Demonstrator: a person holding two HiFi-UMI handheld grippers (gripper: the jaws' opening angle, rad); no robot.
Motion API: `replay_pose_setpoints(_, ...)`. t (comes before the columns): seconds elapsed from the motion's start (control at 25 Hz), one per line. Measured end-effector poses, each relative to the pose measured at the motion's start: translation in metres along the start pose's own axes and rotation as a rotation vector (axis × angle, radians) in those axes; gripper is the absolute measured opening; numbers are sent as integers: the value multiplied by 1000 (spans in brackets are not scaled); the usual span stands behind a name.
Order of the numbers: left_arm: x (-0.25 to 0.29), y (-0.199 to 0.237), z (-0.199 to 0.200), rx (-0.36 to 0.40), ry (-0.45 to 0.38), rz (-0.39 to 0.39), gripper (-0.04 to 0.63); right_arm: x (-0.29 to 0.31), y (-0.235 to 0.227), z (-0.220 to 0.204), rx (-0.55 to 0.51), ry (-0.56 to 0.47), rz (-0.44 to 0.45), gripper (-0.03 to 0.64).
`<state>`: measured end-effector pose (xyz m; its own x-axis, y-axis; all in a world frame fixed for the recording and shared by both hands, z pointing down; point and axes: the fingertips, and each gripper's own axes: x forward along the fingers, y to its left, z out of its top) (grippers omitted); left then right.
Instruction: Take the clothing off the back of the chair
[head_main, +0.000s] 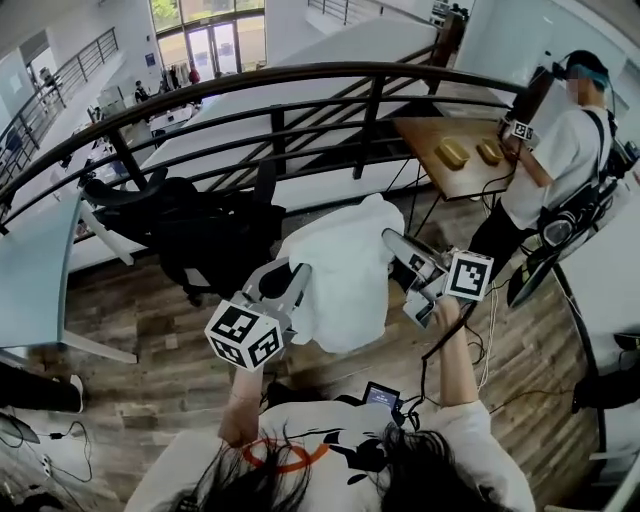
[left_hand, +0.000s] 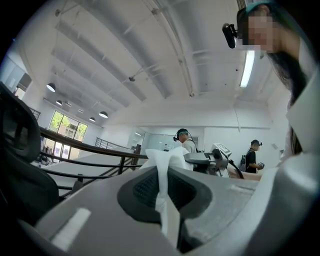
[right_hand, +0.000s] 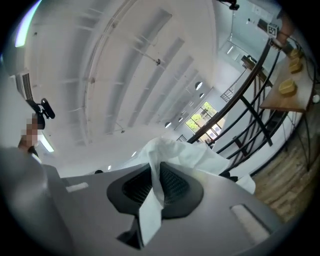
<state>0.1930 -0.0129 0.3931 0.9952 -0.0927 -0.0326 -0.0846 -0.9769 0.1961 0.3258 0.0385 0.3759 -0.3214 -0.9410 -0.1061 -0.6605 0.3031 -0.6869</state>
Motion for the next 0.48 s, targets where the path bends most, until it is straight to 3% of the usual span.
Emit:
replay_pose_setpoints(0.2, 21, -30, -19, -78, 12, -30, 128, -45, -27, -18, -41, -30, -167, 61)
replay_pose_setpoints(0.48, 56, -67, -49, -98, 59, -26, 127, -104, -48, -22, -97, -97, -341, 61)
